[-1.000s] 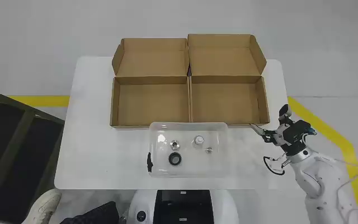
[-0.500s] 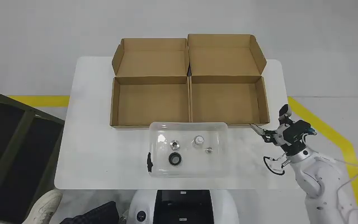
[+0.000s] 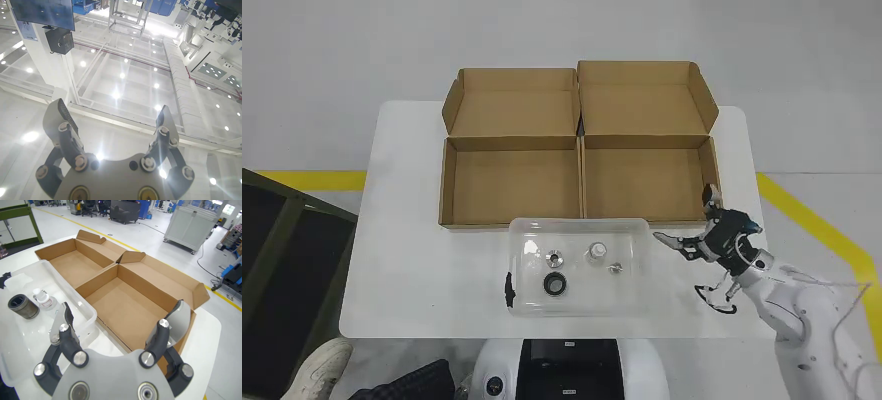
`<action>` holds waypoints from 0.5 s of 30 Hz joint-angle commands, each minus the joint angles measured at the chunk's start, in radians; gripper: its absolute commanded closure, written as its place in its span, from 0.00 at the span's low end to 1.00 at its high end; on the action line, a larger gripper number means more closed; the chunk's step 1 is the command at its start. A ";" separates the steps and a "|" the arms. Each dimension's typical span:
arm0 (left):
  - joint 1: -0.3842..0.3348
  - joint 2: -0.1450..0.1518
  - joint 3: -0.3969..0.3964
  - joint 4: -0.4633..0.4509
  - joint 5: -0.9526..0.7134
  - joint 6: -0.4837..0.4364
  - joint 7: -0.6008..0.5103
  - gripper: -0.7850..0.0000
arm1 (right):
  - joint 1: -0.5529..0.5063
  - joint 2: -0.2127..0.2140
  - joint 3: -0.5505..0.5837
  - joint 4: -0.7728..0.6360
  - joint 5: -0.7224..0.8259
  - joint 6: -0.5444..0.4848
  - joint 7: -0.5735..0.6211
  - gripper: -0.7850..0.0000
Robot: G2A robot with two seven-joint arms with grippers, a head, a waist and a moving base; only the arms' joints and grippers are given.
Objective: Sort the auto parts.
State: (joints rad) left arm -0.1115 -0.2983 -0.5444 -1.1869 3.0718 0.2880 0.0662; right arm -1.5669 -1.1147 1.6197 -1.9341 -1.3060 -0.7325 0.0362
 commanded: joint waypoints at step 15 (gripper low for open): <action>0.000 0.000 0.000 0.000 0.000 0.000 0.000 0.00 | 0.099 0.007 -0.223 -0.066 -0.030 -0.125 0.234 0.00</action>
State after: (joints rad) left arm -0.1115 -0.2983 -0.5444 -1.1869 3.0718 0.2880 0.0662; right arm -1.4743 -1.1081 1.4126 -2.0011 -1.3270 -0.8545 0.2611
